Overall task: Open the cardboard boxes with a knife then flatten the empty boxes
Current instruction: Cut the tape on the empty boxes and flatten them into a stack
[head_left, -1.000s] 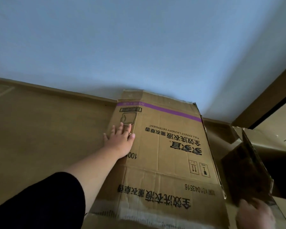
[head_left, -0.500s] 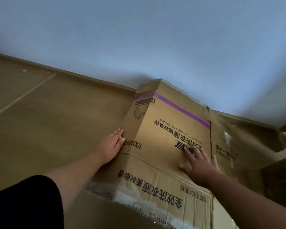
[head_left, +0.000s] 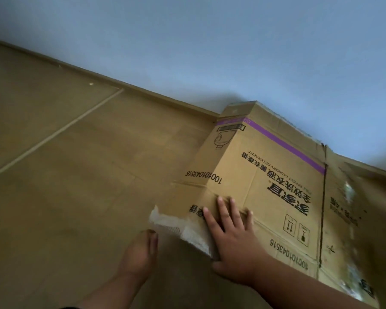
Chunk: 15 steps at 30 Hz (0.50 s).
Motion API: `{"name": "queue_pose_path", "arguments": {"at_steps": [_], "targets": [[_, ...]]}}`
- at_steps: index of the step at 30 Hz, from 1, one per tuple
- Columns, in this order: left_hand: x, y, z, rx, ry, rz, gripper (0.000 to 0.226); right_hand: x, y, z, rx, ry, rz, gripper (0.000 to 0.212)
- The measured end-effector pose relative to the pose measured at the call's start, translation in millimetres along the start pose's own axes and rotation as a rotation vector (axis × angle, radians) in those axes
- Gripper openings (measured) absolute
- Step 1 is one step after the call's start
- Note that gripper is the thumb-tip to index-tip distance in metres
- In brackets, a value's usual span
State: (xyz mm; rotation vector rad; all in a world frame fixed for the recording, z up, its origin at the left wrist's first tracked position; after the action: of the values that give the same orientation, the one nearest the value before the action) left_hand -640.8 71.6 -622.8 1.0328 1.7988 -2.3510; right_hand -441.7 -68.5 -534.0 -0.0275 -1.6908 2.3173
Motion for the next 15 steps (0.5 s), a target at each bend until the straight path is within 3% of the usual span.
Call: {"name": "queue_pose_path", "arguments": {"at_steps": [2, 4, 7, 10, 15], "targets": [[-14.7, 25.5, 14.5, 0.104, 0.176, -0.125, 0.041, -2.0, -7.2, 0.3, 0.018, -0.008, -0.004, 0.116], [-45.6, 47.4, 18.9, 0.238, 0.364, -0.141, 0.051, -6.0, -21.0, 1.2, 0.021, -0.027, 0.000, 0.114], [-91.5, 64.7, 12.8, 0.208, 0.622, -0.188, 0.053, -21.1, -48.8, 3.4, 0.010, -0.019, -0.028, 0.108], [-123.7, 71.8, 9.7, 0.226, 0.718, -0.250, 0.039, -36.2, -77.6, 3.0, 0.016, -0.025, -0.052, 0.103], [-171.6, 71.8, 3.6, 0.223, 0.779, -0.395, 0.057, -43.4, -98.3, -9.2, 0.093, -0.058, -0.113, 0.095]]}}
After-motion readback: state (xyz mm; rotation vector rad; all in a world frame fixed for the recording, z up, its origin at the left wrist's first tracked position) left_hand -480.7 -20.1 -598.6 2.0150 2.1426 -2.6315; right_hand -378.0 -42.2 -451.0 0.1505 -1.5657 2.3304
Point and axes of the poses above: each hand's wrist, its own z-axis away from the middle knuckle, its own y-axis out of the palm, x = y × z, the point moved 8 cm from there along -z, towards the middle knuckle, and after that the axes turned 5 degrees about -x, right-handed, at the moved point
